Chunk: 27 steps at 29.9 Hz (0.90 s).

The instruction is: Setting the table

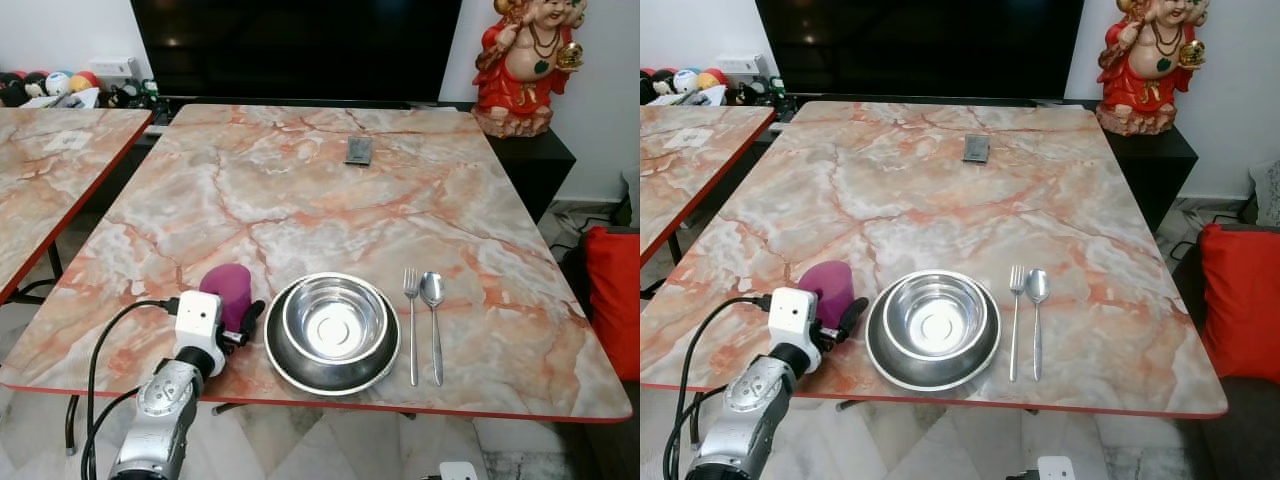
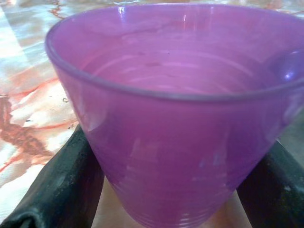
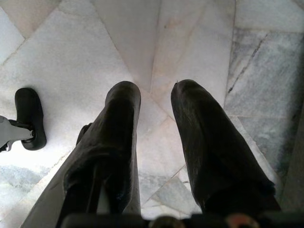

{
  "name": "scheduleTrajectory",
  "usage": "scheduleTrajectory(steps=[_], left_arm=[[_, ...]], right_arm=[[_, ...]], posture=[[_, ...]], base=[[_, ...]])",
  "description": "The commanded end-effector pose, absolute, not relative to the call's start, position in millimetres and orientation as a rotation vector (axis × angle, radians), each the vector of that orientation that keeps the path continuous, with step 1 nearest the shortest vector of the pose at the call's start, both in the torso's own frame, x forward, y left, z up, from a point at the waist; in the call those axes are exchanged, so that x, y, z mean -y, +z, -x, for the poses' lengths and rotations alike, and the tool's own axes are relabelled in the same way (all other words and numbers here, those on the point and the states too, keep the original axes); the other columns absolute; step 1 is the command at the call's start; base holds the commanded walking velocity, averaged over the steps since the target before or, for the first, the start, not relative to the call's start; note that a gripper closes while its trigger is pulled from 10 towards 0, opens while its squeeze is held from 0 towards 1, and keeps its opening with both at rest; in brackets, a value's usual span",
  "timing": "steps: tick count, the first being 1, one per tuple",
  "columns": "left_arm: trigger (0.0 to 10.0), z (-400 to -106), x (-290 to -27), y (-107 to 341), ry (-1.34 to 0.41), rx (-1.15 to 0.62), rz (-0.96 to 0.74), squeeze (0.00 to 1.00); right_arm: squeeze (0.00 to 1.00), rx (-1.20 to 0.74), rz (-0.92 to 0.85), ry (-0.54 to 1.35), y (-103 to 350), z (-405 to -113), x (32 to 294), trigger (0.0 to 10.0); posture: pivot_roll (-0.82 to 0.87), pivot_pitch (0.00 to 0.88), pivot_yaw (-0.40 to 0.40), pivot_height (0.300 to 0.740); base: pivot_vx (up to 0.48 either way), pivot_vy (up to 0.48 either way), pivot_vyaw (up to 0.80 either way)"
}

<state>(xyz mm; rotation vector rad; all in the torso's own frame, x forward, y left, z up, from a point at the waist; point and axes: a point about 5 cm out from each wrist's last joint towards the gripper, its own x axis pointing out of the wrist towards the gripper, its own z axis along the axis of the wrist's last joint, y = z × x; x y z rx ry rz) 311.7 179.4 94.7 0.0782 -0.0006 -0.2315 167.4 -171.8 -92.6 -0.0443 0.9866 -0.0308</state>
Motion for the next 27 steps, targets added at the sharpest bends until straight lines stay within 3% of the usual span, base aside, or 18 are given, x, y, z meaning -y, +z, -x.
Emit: scheduleTrajectory(steps=[1, 12, 13, 14, 15, 27], left_arm=[[10.0, -313.3, -177.7, 93.9, -0.243, 0.001, -0.103, 0.0], [10.0, -313.2, -176.5, 92.2, -0.24, 0.003, -0.104, 0.02], [10.0, -313.3, -176.1, 91.8, -0.24, 0.003, -0.104, 0.21], [10.0, -313.3, -176.1, 91.8, -0.24, 0.003, -0.104, 0.21], [10.0, -313.4, -176.0, 91.5, -0.238, 0.003, -0.104, 0.36], [10.0, -312.6, -176.3, 90.0, -0.236, -0.001, -0.117, 0.35]], right_arm=[[0.0, -1.003, 0.048, -0.027, -95.0, -162.0, 171.0, 10.0], [0.0, -1.004, 0.052, -0.025, -94.9, -162.4, 171.0, 10.0], [0.0, -1.003, 0.053, -0.025, -94.7, -162.7, 171.1, 10.0], [0.0, -1.003, 0.053, -0.025, -94.7, -162.7, 171.1, 10.0], [0.0, -1.003, 0.053, -0.026, -94.7, -162.8, 171.2, 10.0], [0.0, -1.005, 0.055, -0.023, -94.7, -162.9, 171.4, 10.0]], posture=[[0.03, 0.09, 0.003, 0.74], [0.03, 0.095, 0.0, 0.74], [0.03, 0.098, -0.002, 0.74], [0.03, 0.098, -0.002, 0.74], [0.03, 0.098, -0.002, 0.74], [0.03, 0.104, -0.005, 0.74]], base=[[0.0, 0.0, 0.0], [0.0, 0.0, 0.0], [0.0, 0.0, 0.0], [0.0, 0.0, 0.0], [0.0, 0.0, 0.0], [0.0, 0.0, 0.0]])
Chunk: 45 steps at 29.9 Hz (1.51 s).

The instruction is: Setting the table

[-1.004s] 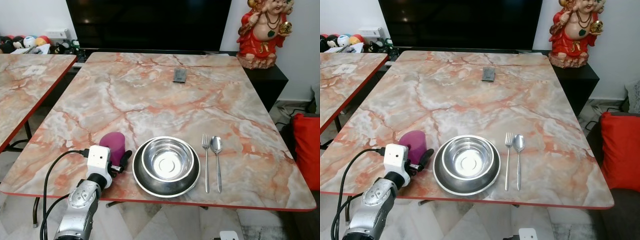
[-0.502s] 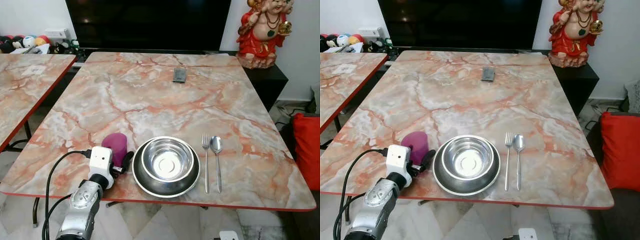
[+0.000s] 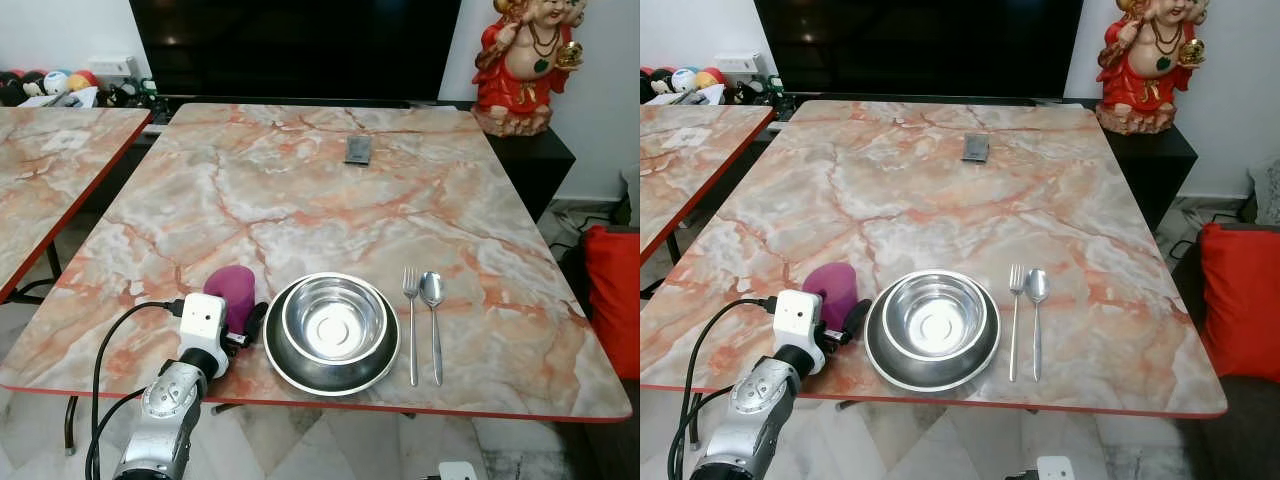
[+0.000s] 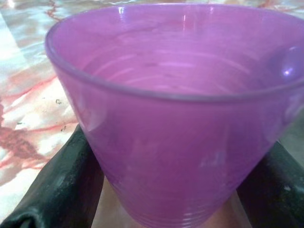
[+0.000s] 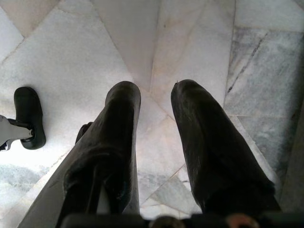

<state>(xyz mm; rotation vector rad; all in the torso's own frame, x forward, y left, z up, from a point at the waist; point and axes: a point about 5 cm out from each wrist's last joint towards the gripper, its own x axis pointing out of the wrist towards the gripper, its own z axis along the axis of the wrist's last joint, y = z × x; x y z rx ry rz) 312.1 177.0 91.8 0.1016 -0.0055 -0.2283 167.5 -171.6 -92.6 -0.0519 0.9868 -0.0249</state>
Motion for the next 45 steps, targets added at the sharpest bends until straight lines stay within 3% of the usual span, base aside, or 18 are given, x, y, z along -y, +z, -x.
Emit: scheduleTrajectory(steps=[1, 26, 27, 28, 31, 36, 37, 38, 45], left_arm=[[10.0, -312.5, -176.5, 89.8, -0.235, -0.002, -0.118, 0.35], [10.0, -311.6, -178.8, 87.1, -0.208, -0.012, -0.122, 0.37], [10.0, -311.3, -179.1, 86.6, -0.207, -0.014, -0.122, 0.42], [10.0, -311.2, -179.1, 86.4, -0.206, -0.015, -0.121, 0.64], [10.0, -311.0, -179.0, 85.8, -0.205, -0.017, -0.122, 0.69], [10.0, -310.7, -178.9, 84.7, -0.201, -0.022, -0.118, 0.64], [10.0, -310.7, -179.1, 84.5, -0.199, -0.023, -0.119, 0.25], [10.0, -310.5, -179.4, 84.3, -0.196, -0.024, -0.119, 0.0], [10.0, -308.2, -182.6, 86.0, -0.184, -0.014, -0.116, 0.0]], right_arm=[[0.0, -1.005, 0.055, -0.022, -94.7, -162.9, 171.4, 10.0], [0.0, -1.007, 0.059, -0.018, -94.6, -163.1, 172.0, 10.0], [0.0, -1.006, 0.059, -0.017, -94.6, -163.1, 172.0, 10.0], [0.0, -1.006, 0.059, -0.017, -94.6, -163.1, 172.0, 10.0], [0.0, -1.007, 0.059, -0.017, -94.6, -163.1, 172.0, 10.0], [0.0, -1.008, 0.06, -0.014, -94.6, -163.1, 171.9, 10.0], [0.0, -1.008, 0.06, -0.014, -94.6, -163.1, 171.9, 10.0], [0.0, -1.008, 0.06, -0.014, -94.6, -163.1, 171.9, 10.0], [0.0, -1.009, 0.061, -0.014, -94.7, -163.0, 172.1, 10.0]], posture=[[0.03, 0.104, -0.005, 0.74], [0.04, 0.108, -0.011, 0.74], [0.04, 0.108, -0.011, 0.74], [0.04, 0.108, -0.011, 0.74], [0.04, 0.108, -0.011, 0.74], [0.04, 0.108, -0.011, 0.74], [0.04, 0.109, -0.012, 0.74], [0.04, 0.109, -0.012, 0.74], [0.04, 0.11, -0.012, 0.74]], base=[[0.0, 0.0, 0.0], [0.0, 0.0, 0.0], [0.0, 0.0, 0.0], [0.0, 0.0, 0.0], [0.0, 0.0, 0.0], [0.0, 0.0, 0.0], [0.0, 0.0, 0.0], [0.0, 0.0, 0.0], [0.0, 0.0, 0.0]])
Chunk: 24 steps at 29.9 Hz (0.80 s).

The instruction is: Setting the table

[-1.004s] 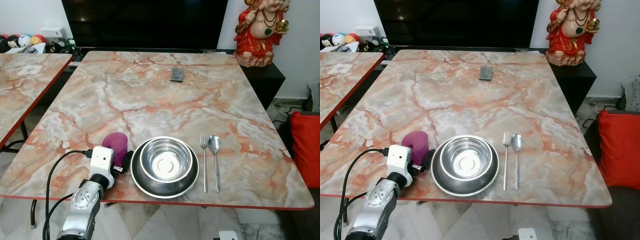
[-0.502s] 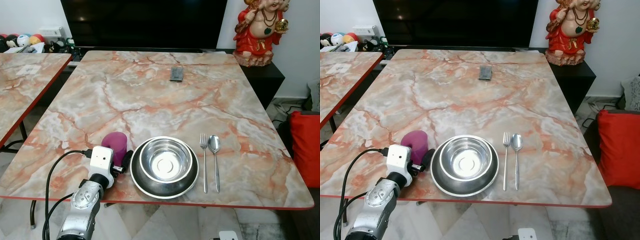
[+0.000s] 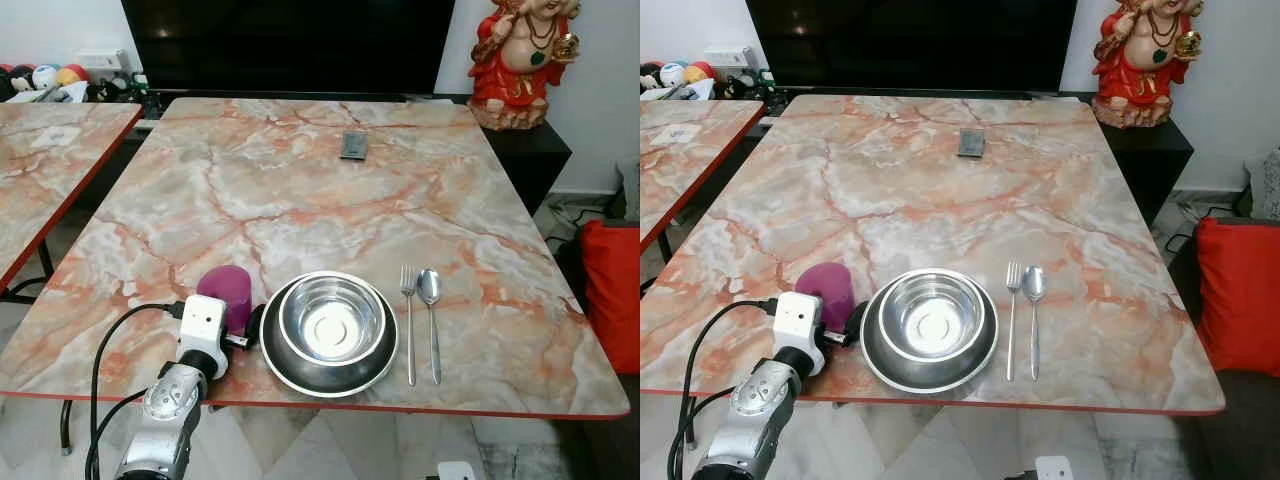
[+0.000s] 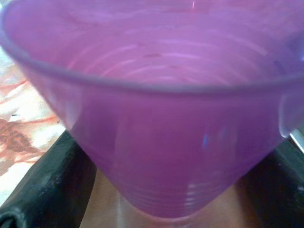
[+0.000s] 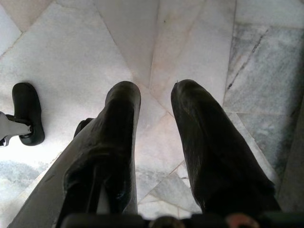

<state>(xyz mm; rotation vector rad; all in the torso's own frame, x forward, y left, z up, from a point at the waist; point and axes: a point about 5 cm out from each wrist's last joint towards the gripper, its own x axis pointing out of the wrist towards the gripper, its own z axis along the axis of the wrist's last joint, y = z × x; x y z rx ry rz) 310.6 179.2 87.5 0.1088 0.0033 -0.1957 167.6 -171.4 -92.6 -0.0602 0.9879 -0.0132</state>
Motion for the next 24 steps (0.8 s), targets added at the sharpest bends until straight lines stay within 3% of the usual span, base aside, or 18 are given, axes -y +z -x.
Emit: scheduleTrajectory(steps=[1, 24], left_arm=[[10.0, -307, -183, 87, -0.182, -0.01, -0.117, 0.0], [10.0, -261, -196, 102, -0.224, 0.033, -0.12, 0.0]], right_arm=[[0.0, -1.009, 0.061, -0.013, -95, -163, 172, 10.0], [0.0, -1.008, 0.063, -0.011, -94, -164, 172, 10.0]], posture=[[0.04, 0.11, -0.012, 0.74], [0.05, 0.11, -0.012, 0.74]], base=[[0.0, 0.0, 0.0], [0.0, 0.0, 0.0]])
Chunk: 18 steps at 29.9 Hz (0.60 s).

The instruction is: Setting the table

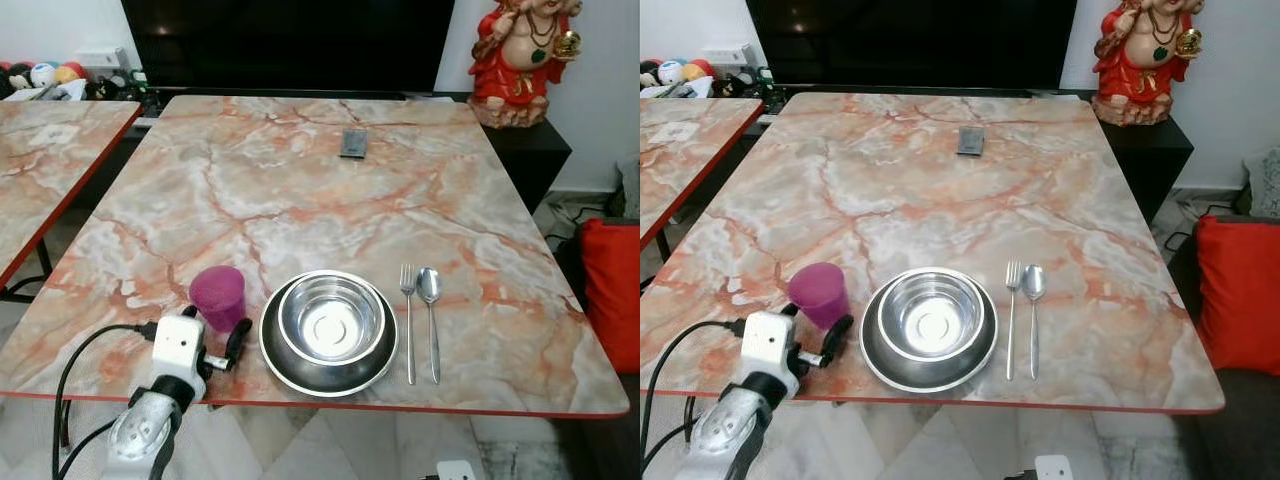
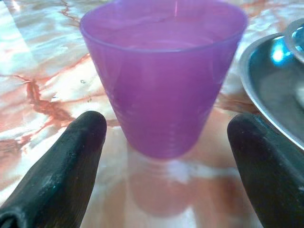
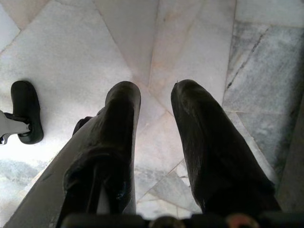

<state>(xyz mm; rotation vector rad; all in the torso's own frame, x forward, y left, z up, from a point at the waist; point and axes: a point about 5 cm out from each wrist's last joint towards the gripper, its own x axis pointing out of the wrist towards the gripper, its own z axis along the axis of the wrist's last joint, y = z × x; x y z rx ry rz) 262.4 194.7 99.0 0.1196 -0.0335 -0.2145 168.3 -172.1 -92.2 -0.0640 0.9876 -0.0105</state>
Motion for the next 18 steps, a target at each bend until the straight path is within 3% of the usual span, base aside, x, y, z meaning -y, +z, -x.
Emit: scheduleTrajectory(steps=[1, 9, 18], left_arm=[[10.0, -259, -197, 103, -0.227, 0.035, -0.122, 0.0], [10.0, -232, -214, 116, -0.211, 0.049, -0.165, 0.0], [10.0, -194, -246, 116, -0.047, 0.001, -0.235, 0.0]], right_arm=[[0.0, -1.008, 0.063, -0.011, -94, -164, 173, 10.0], [0.0, -1.007, 0.059, -0.021, -94, -164, 173, 10.0], [0.0, -1.004, 0.059, -0.025, -93, -167, 174, 10.0]], posture=[[0.06, 0.11, -0.013, 0.74], [0.07, 0.106, -0.017, 0.74], [0.1, 0.094, -0.022, 0.74]], base=[[0.0, 0.0, 0.0], [0.0, 0.0, 0.0], [0.0, 0.0, 0.0]])
